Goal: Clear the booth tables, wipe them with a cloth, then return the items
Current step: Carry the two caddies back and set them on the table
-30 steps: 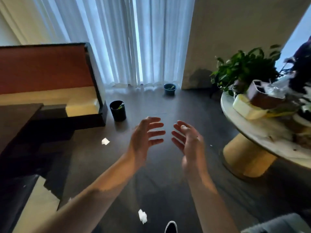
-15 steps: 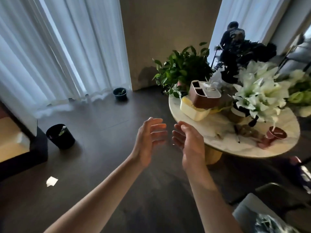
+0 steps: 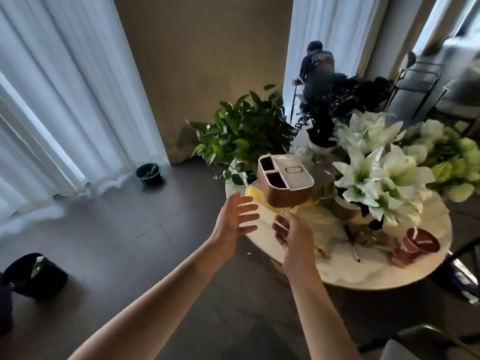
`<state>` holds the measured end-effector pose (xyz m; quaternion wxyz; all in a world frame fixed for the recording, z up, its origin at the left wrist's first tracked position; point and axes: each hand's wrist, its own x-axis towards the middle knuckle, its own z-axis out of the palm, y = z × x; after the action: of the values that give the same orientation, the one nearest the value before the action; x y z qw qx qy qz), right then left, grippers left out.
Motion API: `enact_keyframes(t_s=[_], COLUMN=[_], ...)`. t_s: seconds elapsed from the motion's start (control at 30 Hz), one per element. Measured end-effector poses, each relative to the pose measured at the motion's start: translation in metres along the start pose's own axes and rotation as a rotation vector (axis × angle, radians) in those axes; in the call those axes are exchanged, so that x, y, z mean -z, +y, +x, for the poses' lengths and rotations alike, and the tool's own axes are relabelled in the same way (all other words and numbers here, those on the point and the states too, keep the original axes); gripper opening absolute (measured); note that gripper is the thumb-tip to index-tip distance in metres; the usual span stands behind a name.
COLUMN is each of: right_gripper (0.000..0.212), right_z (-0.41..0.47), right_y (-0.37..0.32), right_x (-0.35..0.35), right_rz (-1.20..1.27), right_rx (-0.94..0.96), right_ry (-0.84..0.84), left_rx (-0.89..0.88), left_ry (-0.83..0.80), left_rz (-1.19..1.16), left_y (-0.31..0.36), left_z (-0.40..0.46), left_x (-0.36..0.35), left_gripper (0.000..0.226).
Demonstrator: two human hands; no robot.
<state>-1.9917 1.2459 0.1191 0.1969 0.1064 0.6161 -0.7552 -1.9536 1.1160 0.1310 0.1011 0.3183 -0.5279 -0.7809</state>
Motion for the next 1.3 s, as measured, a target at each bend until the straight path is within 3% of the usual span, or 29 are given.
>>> enact_keyframes(t_s=[0.33,0.53,0.77,1.03,1.3], right_gripper=[0.011,0.077,0.071,0.045,0.062], right_z=[0.131,0.193,0.216,0.229,0.231], right_y=[-0.001,0.01,0.024,0.036,0.044], right_x=[-0.041,-0.068,-0.095,-0.106,-0.11], right_rz=[-0.027,0.182,0.428,0.581,0.655], right_rx=[-0.103,-0.195,-0.22,-0.183,-0.129], right_ry=[-0.031,0.055,0.253,0.37,0.443], left_rx=[0.166,0.259,0.405,0.554,0.68], left_ry=[-0.062,-0.135,-0.11,-0.2,-0.24], left_rz=[0.043,0.15,0.32,0.215,0.052], left_y=[0.01,0.008,-0.003,-0.034,-0.071], left_z=[0.143,0.215,0.278,0.316,0.325], left_x=[-0.014,-0.014,0.01,0.03,0.036], left_gripper=[0.041,0.052,0.079,0.068,0.068])
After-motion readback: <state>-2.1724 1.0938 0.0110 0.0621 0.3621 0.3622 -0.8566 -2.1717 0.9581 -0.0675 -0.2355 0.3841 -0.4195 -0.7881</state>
